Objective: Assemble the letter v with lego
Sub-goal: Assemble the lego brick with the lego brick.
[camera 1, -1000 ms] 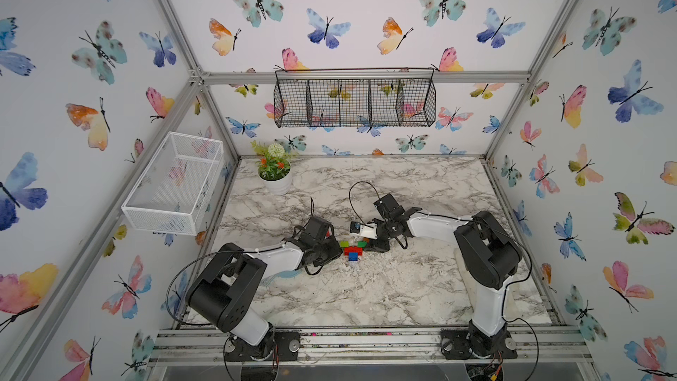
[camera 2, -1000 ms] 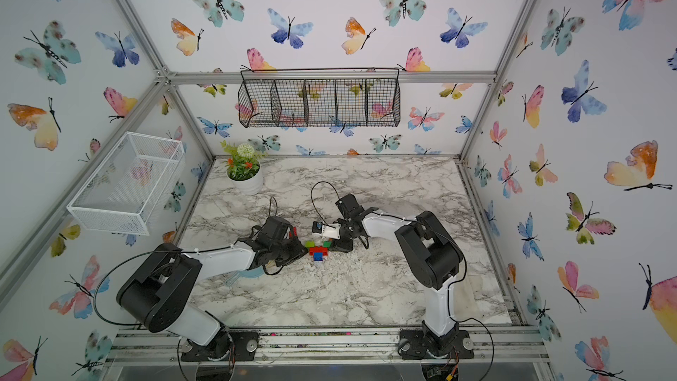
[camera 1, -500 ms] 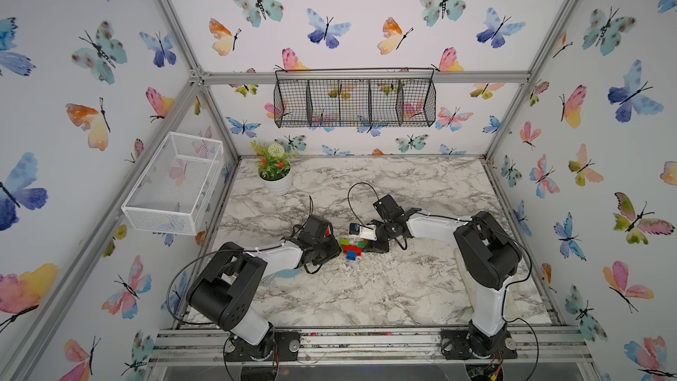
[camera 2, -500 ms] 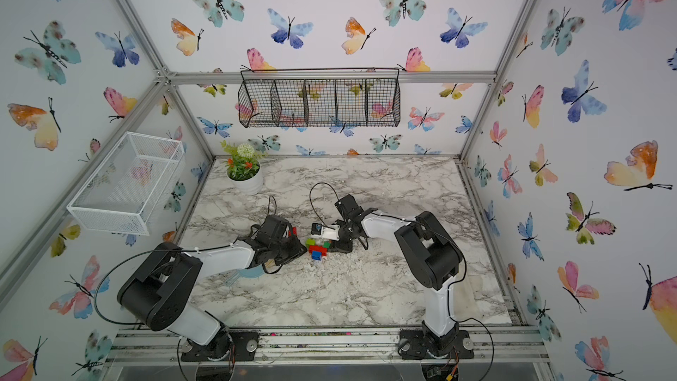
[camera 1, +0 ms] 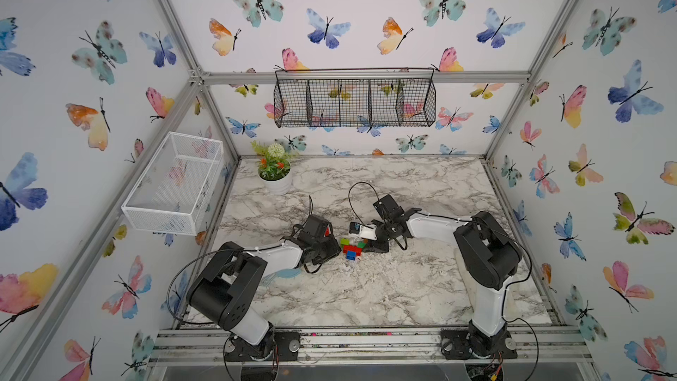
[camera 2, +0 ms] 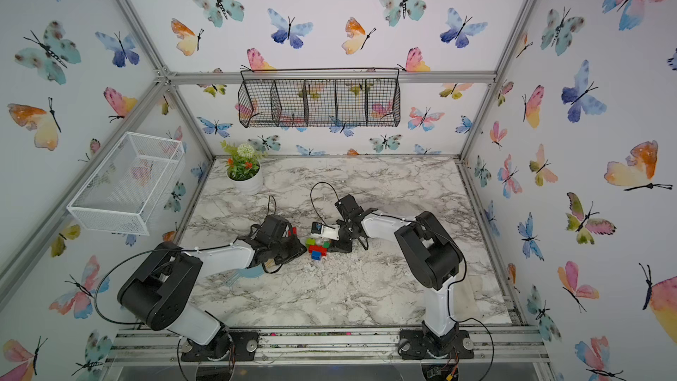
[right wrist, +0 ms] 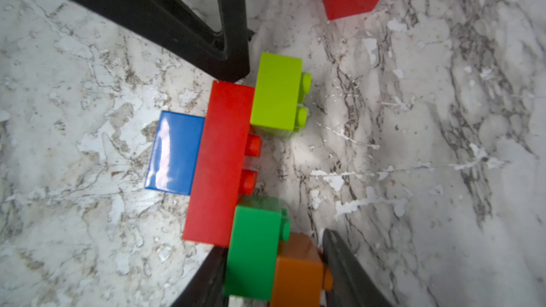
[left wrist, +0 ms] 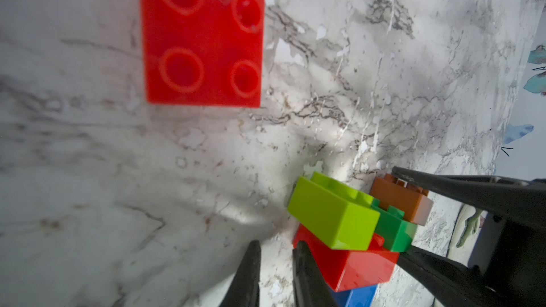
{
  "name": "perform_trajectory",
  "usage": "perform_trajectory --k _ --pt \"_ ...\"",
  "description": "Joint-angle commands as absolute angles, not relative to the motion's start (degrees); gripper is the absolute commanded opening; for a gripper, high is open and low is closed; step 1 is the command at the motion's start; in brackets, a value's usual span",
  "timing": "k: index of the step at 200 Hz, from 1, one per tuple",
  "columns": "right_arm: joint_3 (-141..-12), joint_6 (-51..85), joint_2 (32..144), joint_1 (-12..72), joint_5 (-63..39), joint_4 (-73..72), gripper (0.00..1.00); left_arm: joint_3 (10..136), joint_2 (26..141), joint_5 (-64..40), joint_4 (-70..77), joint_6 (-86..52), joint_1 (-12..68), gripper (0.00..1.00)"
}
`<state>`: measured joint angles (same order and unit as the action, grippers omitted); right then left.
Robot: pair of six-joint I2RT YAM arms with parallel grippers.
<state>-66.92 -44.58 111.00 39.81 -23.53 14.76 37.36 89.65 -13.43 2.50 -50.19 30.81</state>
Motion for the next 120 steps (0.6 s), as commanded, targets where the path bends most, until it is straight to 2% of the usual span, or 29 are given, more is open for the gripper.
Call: perform_trajectory --k 1,77,120 --pt "-66.53 -43.77 111.62 40.28 -23.82 17.49 0.42 36.84 90.18 -13.1 -0.45 -49.22 30.31 0.25" --pt "-67.04 -42.67 112.62 40.25 -24.43 17.27 0.39 36.61 89.85 -13.18 -0.58 -49.14 30.08 0.25" --pt "-67.37 -42.01 111.72 40.25 -24.52 17.05 0.55 36.25 88.83 -13.53 -0.76 -49.13 30.13 0.25"
